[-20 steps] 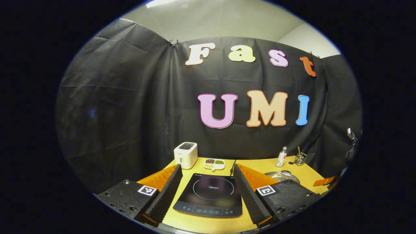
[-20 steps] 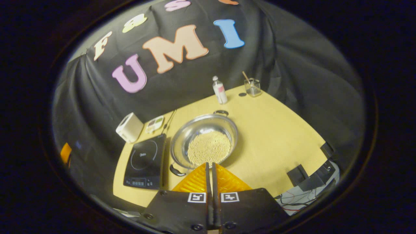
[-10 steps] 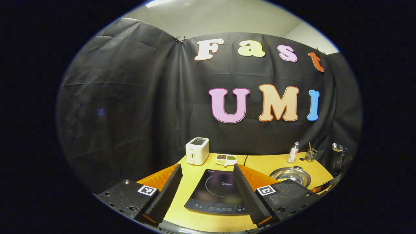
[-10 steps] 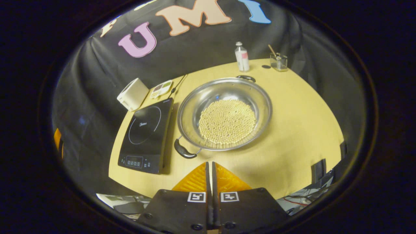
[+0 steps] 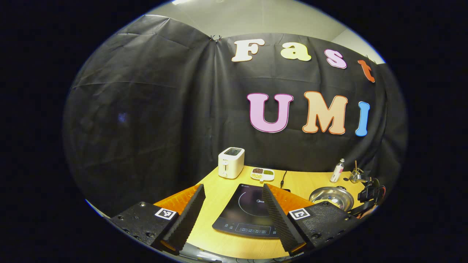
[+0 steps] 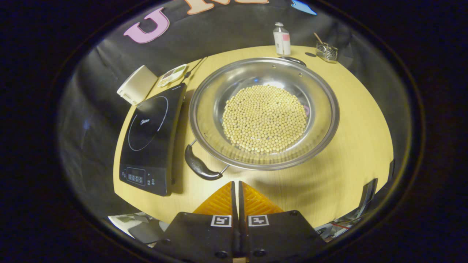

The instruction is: First push the handle of the pot to place it horizontally, then grasp the pot with both hands and set it on the induction cooktop.

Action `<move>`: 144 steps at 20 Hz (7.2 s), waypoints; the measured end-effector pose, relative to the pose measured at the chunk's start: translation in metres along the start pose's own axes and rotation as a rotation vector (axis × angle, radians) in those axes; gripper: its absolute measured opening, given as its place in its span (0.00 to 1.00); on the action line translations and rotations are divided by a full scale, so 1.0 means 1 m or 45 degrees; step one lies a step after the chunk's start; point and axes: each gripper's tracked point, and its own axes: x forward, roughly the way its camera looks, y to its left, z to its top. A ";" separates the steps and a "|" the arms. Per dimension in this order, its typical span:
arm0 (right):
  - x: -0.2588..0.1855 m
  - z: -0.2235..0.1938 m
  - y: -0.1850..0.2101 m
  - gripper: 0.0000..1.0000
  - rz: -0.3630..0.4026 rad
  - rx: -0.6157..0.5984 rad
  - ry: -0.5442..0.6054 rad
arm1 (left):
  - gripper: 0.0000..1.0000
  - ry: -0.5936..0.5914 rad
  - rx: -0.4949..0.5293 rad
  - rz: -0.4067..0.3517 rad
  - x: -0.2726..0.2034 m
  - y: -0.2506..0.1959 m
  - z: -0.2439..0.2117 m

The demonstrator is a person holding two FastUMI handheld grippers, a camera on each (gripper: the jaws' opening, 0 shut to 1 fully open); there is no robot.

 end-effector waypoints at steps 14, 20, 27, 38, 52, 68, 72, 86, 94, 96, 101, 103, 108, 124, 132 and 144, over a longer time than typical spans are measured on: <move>0.013 0.011 0.028 0.03 0.006 0.127 0.039 | 0.93 0.019 0.024 0.008 -0.006 -0.003 -0.006; 0.023 0.020 0.045 0.00 -0.039 0.232 0.026 | 0.93 0.038 0.029 -0.039 -0.008 -0.010 -0.010; 0.043 0.045 0.081 0.03 -0.050 0.328 -0.028 | 0.93 0.033 0.028 -0.060 -0.003 -0.011 -0.011; 0.064 0.079 0.113 0.00 -0.040 0.512 -0.060 | 0.93 0.056 0.024 -0.049 0.001 0.000 -0.018; 0.077 0.092 0.125 0.00 -0.053 0.435 -0.069 | 0.96 0.077 0.041 -0.059 0.015 0.003 -0.022; -0.052 0.076 0.054 0.93 0.201 0.142 -0.157 | 0.96 0.233 0.008 -0.248 0.040 -0.052 -0.054; -0.077 0.084 -0.018 1.00 0.087 0.178 -0.198 | 0.96 0.351 -0.012 -0.324 0.051 -0.082 -0.076; -0.038 0.166 -0.184 0.94 0.065 0.311 -0.068 | 0.95 0.742 -0.141 -0.483 0.110 -0.224 -0.133; 0.011 0.175 -0.192 0.93 0.167 0.284 0.086 | 0.96 0.926 -0.177 -0.509 0.160 -0.279 -0.188; 0.021 0.172 -0.188 0.92 0.196 0.268 0.126 | 0.96 0.981 -0.174 -0.489 0.169 -0.281 -0.205; 0.037 0.168 -0.182 0.98 0.240 0.241 0.197 | 0.96 1.083 -0.096 -0.466 0.185 -0.285 -0.237; 0.043 0.166 -0.180 0.98 0.252 0.239 0.223 | 0.96 1.120 -0.080 -0.474 0.187 -0.288 -0.245; 0.058 0.163 -0.183 0.85 0.266 0.254 0.287 | 1.00 1.223 -0.061 -0.484 0.190 -0.295 -0.269; 0.078 0.159 -0.168 0.51 0.314 0.272 0.381 | 0.65 1.374 0.077 -0.470 0.197 -0.297 -0.303; 0.076 0.162 -0.170 0.49 0.314 0.195 0.377 | 0.60 1.356 0.041 -0.481 0.190 -0.299 -0.300; 0.075 0.159 -0.164 0.49 0.294 0.202 0.353 | 0.59 1.398 0.049 -0.504 0.195 -0.296 -0.299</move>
